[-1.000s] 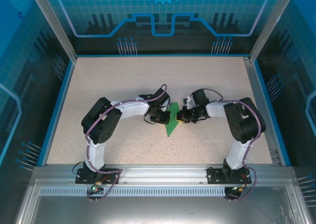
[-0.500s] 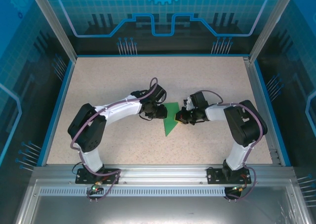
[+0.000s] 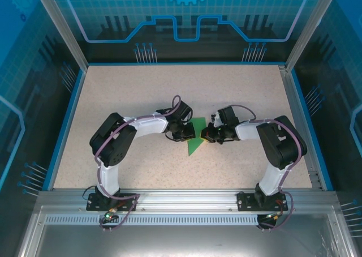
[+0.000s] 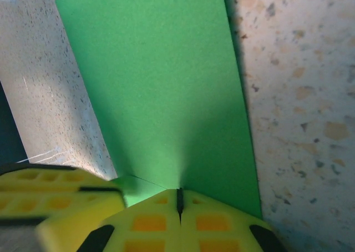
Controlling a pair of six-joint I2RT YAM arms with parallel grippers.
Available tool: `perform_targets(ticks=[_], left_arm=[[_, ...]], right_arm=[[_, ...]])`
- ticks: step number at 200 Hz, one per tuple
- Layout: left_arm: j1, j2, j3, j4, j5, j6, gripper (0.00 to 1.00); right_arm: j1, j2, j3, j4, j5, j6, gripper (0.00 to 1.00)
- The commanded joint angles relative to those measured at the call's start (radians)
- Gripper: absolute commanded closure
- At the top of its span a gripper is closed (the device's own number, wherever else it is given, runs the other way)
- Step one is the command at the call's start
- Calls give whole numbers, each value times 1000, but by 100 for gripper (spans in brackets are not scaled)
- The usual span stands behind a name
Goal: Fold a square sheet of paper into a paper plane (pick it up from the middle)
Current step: Third fold the triangle at the center of the table.
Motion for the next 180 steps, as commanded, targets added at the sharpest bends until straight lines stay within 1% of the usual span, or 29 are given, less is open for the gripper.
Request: perform_targets(ticks=[1, 39, 58, 77, 102, 124, 158, 180], left_arm=[[13, 26, -23, -23, -46, -22, 87], [13, 33, -60, -65, -110, 11, 90], [14, 35, -72, -65, -111, 27, 90], [12, 33, -79, -57, -105, 36, 90], [12, 36, -65, -77, -121, 47, 91], [13, 33, -58, -92, -132, 54, 92], [12, 30, -60, -95, -139, 63, 93], [12, 30, -65, -99, -148, 71, 93]], right_arm=[[24, 7, -33, -81, 28, 5, 95], [24, -59, 9, -129, 4, -46, 93], [29, -96, 25, -136, -20, -74, 93], [52, -105, 43, -135, -49, -87, 94], [95, -93, 35, -116, -34, -71, 97], [110, -72, 8, -86, -16, -54, 98], [84, -24, -29, -51, 21, -56, 99], [54, 7, -41, -31, 9, -65, 99]])
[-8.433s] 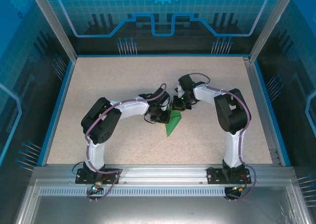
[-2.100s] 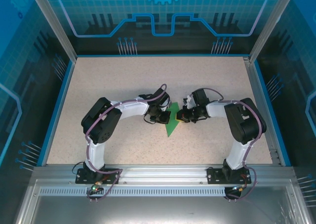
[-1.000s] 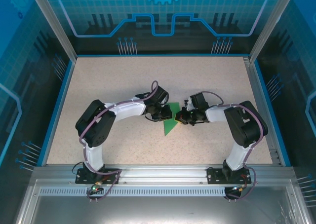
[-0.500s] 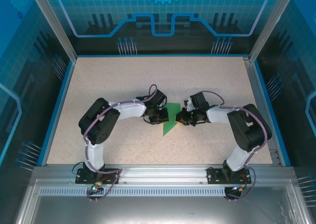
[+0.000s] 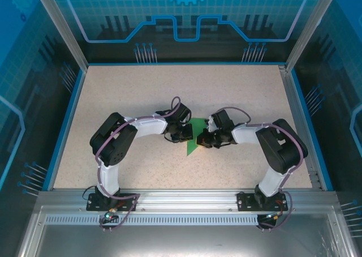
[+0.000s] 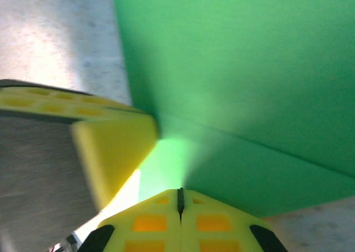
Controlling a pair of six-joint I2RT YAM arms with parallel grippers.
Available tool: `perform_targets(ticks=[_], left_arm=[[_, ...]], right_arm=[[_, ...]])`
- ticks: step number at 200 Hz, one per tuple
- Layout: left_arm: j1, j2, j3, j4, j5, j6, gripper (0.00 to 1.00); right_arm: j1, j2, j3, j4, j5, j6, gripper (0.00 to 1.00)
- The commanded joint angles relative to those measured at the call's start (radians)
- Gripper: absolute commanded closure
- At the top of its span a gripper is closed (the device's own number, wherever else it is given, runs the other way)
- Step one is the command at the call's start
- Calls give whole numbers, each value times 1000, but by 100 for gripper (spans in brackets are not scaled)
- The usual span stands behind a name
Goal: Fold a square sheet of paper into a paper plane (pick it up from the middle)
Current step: Third fold the triangle at the center of the table.
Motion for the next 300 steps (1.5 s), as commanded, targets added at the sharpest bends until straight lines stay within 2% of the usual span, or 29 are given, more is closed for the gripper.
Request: perform_targets(ticks=[1, 60, 81, 116, 183, 230, 272, 300], left_arm=[[6, 29, -38, -119, -117, 35, 93], [6, 31, -48, -144, -164, 61, 94], [7, 33, -46, -150, -170, 65, 94], [6, 24, -39, -147, -165, 73, 93], [6, 7, -9, -142, -132, 104, 90], [6, -23, 4, -149, -128, 114, 88], [6, -127, 4, -164, -123, 76, 81], [7, -197, -32, -108, -9, -16, 81]], right_arm=[[-35, 40, -23, 22, 12, -10, 99], [-77, -5, -8, -3, -7, -36, 98], [-97, -5, 9, 4, -53, -40, 97], [-91, -42, 34, -12, -74, -60, 94], [-62, 57, 124, -56, -97, -92, 94], [-40, 127, 124, -63, -13, -69, 98], [-23, 128, 88, -41, 29, -2, 99], [-20, 128, 83, -44, 42, 5, 99]])
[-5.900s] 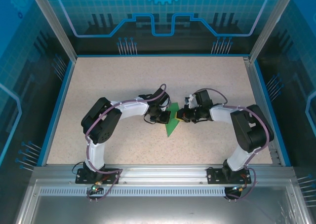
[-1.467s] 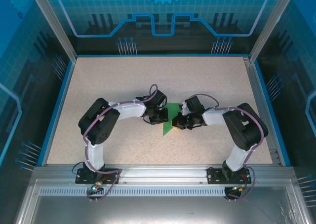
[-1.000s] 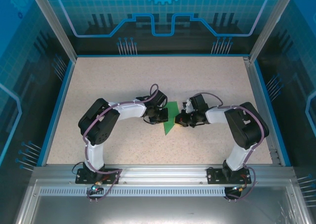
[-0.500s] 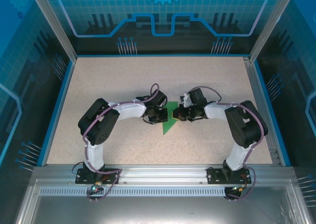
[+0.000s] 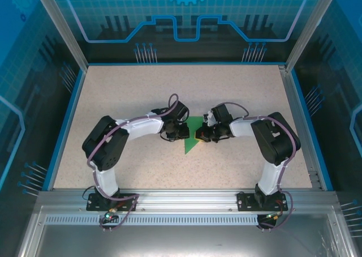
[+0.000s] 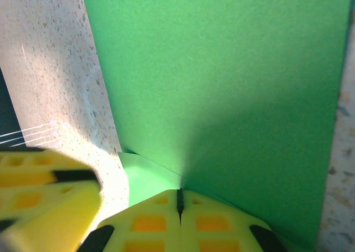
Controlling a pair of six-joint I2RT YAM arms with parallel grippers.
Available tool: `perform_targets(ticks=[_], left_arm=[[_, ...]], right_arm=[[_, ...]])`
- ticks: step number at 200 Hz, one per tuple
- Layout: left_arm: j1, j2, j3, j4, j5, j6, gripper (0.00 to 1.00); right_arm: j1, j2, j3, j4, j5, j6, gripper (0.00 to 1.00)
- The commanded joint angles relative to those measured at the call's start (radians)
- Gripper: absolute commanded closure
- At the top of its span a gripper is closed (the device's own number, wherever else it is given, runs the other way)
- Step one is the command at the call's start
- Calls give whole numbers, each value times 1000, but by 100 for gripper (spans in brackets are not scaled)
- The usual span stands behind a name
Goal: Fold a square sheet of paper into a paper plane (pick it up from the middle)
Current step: Third fold the triangle at the center of the table.
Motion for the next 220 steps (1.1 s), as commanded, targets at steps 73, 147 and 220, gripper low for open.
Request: perform_targets(ticks=[73, 147, 220], left_arm=[[5, -4, -180, 371, 364, -368, 90], [6, 67, -211, 358, 327, -355, 90], [5, 33, -308, 293, 263, -302, 91]], right_arm=[[19, 30, -22, -56, 84, 19, 99], [20, 35, -15, -74, 88, 10, 98], [17, 45, -5, -101, 101, -10, 98]])
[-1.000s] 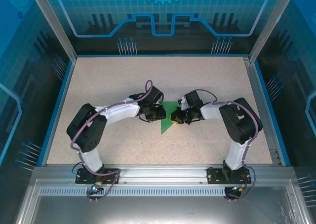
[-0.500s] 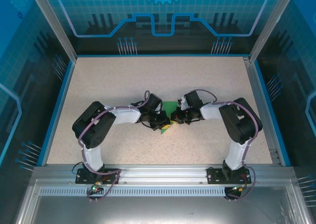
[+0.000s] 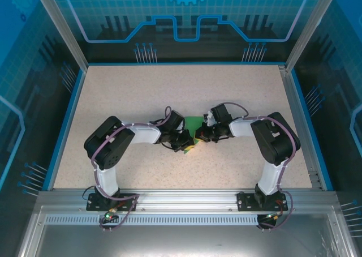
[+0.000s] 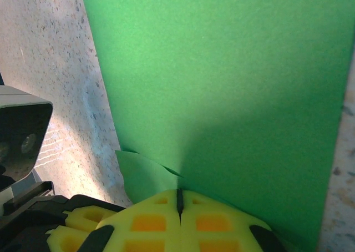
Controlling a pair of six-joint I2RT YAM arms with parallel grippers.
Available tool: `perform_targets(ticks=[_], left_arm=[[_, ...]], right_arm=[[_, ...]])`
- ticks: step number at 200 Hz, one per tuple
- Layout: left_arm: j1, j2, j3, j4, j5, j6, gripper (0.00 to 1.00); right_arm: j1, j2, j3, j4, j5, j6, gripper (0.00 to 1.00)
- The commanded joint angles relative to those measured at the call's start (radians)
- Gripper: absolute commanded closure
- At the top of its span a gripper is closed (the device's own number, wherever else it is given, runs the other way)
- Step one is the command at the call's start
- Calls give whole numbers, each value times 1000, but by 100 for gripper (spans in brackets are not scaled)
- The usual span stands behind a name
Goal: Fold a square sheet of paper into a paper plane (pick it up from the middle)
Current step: Third fold the triangle at the center of the table.
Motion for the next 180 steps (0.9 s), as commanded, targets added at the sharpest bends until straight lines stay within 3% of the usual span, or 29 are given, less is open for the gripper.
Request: perform_targets(ticks=[1, 180], left_arm=[[4, -6, -67, -132, -55, 28, 91], [4, -225, -179, -217, -68, 54, 86]], right_arm=[[11, 45, -9, -95, 90, -23, 98], [6, 37, -9, -111, 90, -22, 98]])
